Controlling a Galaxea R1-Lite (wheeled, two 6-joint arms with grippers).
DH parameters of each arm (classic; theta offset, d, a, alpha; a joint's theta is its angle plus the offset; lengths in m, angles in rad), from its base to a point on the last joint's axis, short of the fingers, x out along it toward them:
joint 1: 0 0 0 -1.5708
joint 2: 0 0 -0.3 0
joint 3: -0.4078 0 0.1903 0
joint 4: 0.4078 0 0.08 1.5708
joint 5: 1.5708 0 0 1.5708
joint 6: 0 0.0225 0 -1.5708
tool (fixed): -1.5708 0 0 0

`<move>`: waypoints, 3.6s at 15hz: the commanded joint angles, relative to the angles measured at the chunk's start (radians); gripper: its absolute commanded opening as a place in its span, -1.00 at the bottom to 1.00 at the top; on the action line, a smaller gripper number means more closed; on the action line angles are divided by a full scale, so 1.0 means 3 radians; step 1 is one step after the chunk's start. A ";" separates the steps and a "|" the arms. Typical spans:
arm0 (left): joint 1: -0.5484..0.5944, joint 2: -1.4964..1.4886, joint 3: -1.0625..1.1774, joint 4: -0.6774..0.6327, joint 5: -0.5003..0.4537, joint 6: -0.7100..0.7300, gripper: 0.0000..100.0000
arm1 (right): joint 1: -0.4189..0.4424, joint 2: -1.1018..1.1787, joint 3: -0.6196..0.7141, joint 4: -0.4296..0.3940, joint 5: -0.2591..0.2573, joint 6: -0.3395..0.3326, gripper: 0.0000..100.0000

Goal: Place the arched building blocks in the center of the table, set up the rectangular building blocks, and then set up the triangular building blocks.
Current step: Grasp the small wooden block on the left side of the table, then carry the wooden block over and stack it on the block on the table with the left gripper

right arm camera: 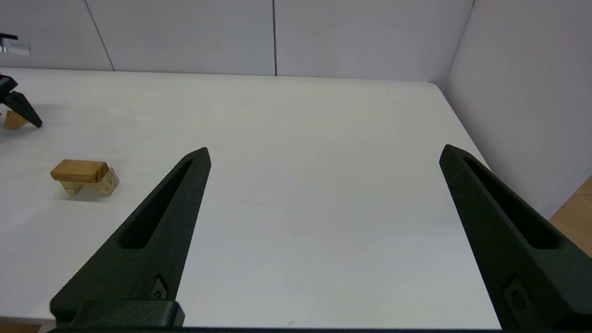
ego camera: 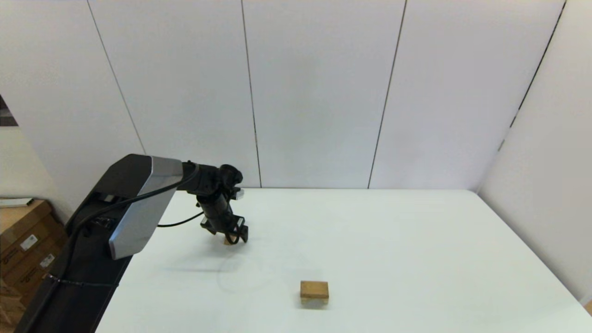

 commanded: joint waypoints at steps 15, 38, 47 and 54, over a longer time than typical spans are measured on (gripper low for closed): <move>-0.0006 -0.0003 0.0000 0.0027 -0.0008 0.0016 1.00 | 0.0001 -0.0001 -0.0004 0.0000 0.0002 -0.0002 1.00; -0.0087 -0.1067 0.0005 0.0845 -0.0647 0.1049 -1.00 | 0.0001 -0.0001 0.0001 0.0000 0.0002 -0.0002 1.00; -0.0900 -0.1374 0.0005 0.1822 -0.1066 0.2624 -1.00 | 0.0001 -0.0001 0.0001 0.0000 0.0002 -0.0002 1.00; -0.1509 -0.0903 0.0005 0.1264 -0.0979 0.2292 -1.00 | 0.0001 -0.0001 0.0001 0.0000 0.0002 -0.0002 1.00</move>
